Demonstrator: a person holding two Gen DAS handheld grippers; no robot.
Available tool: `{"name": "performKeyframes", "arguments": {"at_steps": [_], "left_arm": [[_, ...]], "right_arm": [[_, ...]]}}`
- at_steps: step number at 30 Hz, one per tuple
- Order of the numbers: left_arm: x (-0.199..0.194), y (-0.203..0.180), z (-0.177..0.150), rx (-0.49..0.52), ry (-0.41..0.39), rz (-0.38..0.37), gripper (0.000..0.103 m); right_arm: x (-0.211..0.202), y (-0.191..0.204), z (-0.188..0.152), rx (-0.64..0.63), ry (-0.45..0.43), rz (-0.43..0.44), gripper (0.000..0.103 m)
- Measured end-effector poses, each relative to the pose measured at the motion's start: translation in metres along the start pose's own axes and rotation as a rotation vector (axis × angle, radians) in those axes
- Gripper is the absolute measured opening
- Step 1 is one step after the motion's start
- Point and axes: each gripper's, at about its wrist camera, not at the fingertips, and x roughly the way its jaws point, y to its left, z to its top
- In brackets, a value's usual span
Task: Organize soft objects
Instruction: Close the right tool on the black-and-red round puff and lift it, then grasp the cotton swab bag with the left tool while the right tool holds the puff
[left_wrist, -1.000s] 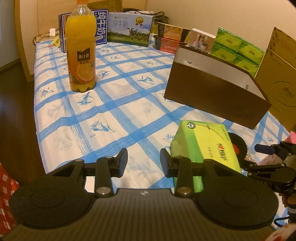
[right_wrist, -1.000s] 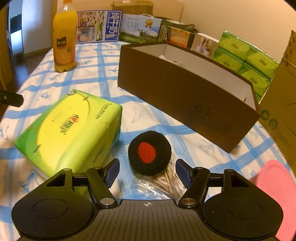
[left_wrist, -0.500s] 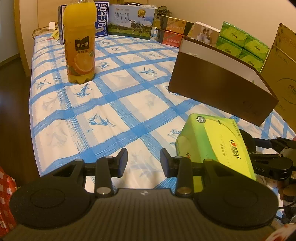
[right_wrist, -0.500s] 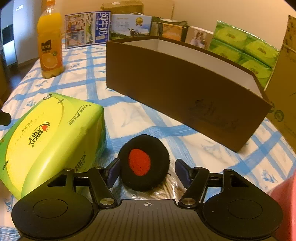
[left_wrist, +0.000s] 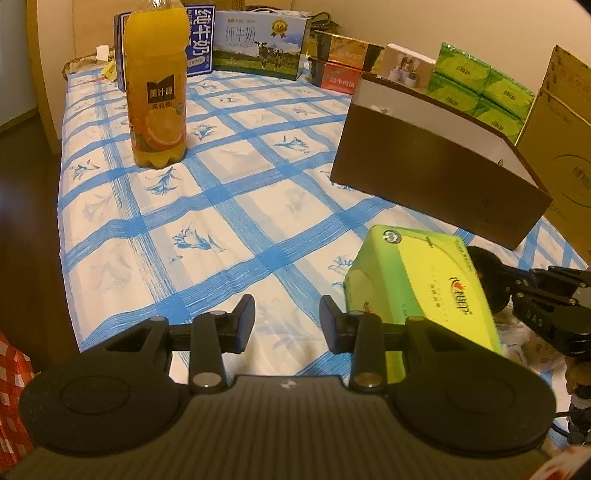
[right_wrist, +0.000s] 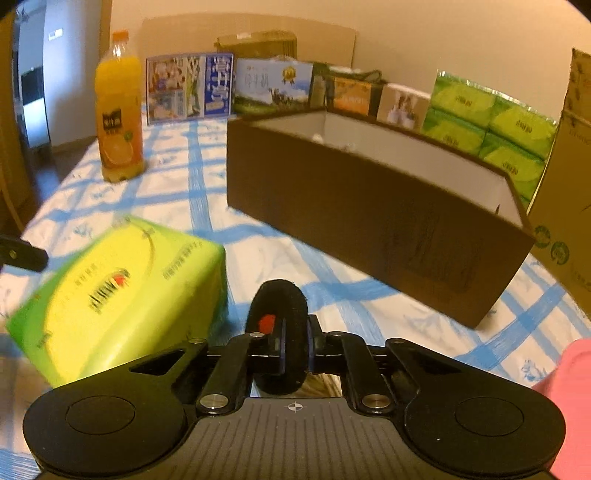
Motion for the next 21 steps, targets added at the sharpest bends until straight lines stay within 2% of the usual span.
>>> {"name": "performKeyframes", "arguments": {"at_steps": [9,15,21], "left_arm": [[-0.031,-0.024,0.004,0.039,-0.042,-0.056,0.034],[-0.049,-0.061,0.001,0.105,-0.051,-0.127,0.034],[-0.059,-0.108,-0.003,0.182,-0.052,-0.203,0.035]], "right_arm": [[-0.066,-0.009,0.016,0.079,-0.110,0.006,0.010],[-0.117,-0.026,0.018,0.150,-0.157,0.005,0.010],[-0.163,-0.050,0.012,0.211,-0.203,-0.035,0.010]]}}
